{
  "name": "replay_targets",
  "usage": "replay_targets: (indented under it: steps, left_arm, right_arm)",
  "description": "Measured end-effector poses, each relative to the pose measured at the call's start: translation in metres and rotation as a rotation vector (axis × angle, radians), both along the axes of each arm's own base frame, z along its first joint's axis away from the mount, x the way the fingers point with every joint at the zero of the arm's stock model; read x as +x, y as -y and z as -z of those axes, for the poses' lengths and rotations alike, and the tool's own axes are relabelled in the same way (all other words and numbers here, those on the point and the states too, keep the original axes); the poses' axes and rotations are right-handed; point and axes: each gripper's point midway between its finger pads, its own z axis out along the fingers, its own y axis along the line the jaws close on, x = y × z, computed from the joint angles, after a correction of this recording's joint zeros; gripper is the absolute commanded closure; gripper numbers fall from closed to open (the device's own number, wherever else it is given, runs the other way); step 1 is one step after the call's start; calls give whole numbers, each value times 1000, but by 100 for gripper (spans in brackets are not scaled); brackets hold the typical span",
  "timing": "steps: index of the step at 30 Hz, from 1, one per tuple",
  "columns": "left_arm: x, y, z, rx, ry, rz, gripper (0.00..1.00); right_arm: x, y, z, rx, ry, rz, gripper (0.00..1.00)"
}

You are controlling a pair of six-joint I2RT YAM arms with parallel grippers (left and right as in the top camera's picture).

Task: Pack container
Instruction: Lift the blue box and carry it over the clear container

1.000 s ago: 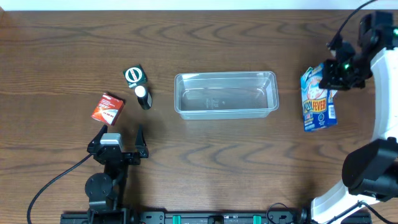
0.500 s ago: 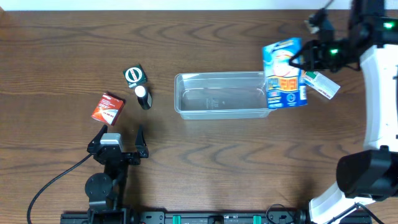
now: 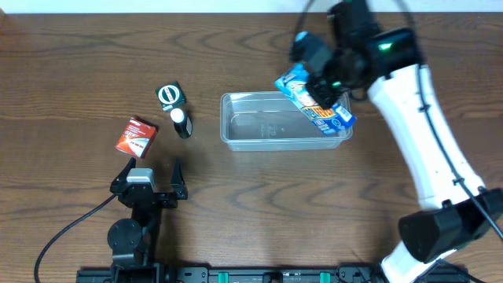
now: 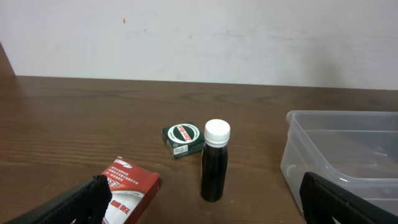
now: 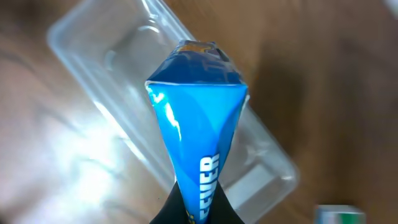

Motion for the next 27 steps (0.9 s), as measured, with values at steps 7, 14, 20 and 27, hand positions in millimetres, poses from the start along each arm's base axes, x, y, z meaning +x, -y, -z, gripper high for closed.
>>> replay_targets:
  steps: [7, 14, 20, 27]
  left_arm:
    - [0, 0, 0, 0, 0, 0, 2]
    - [0, 0, 0, 0, 0, 0, 2]
    - [0, 0, 0, 0, 0, 0, 2]
    - [0, 0, 0, 0, 0, 0, 2]
  right_arm:
    - [-4, -24, -5, -266, 179, -100, 99]
    - [5, -6, -19, -490, 307, -58, 99]
    - [23, -2, -35, -528, 409, 4, 99]
    - [17, -7, -22, -524, 373, -65, 99]
